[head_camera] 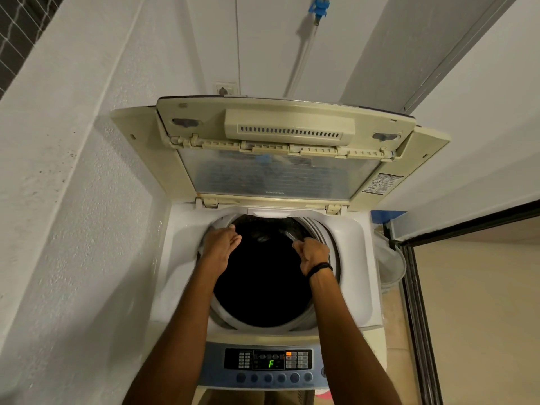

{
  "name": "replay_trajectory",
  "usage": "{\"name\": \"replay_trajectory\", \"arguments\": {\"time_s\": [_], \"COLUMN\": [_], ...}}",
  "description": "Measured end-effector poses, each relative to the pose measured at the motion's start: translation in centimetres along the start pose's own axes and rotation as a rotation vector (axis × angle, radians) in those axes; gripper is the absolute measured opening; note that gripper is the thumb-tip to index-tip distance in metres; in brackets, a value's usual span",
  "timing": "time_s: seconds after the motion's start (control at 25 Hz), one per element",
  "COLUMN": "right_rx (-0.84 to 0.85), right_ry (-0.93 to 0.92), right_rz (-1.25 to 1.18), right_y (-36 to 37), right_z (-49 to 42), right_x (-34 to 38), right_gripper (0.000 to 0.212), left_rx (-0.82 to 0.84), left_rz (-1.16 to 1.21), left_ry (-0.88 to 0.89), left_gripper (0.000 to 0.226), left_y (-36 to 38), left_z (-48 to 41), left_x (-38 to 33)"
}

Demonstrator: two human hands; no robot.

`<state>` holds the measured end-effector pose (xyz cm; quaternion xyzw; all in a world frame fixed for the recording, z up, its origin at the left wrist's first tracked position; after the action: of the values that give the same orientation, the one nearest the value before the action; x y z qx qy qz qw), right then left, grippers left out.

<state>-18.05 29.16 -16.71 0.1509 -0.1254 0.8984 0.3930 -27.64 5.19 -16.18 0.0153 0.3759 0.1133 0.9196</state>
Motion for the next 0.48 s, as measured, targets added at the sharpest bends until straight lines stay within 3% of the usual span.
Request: {"name": "replay_trajectory", "arguments": {"time_s": [0.12, 0.32, 0.44, 0.48], "right_rx": [0.028, 0.161, 0.192, 0.199], "right_ry": [0.019, -0.134, -0.240, -0.287], "right_rz": [-0.058, -0.135, -0.151, -0.150], "right_y": [-1.2, -0.9, -0.8, -1.0], "right_z": [1.1, 5.4, 9.0, 10.6], "right_x": [-0.8, 1.6, 4.2, 5.2], "right_gripper": [0.023, 0.022, 0.019, 0.021], "left_rx": [-0.002, 0.051, 0.112, 0.131], "left_rz": [-0.016, 0.071, 0.081, 0.065], "left_ry": [0.001, 0.189, 0.347, 0.429], "left_gripper": [0.008, 0.030, 0.008, 0.011], "left_y": [-1.4, 0.1, 1.8, 2.1], "left_z": [1.9, 6.2, 9.9, 11.4], "left_x": [0.0, -4.7, -9.3, -11.2]}}
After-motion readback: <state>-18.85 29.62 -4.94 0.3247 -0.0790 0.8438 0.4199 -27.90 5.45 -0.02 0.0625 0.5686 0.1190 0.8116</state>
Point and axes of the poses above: each hand's wrist, its own z-axis away from the middle knuckle, its own y-axis out of the palm, x = y × z, the point moved 8 cm from there along -z, towards the middle knuckle, and after that the axes turned 12 degrees about y, right-handed, at the moved point
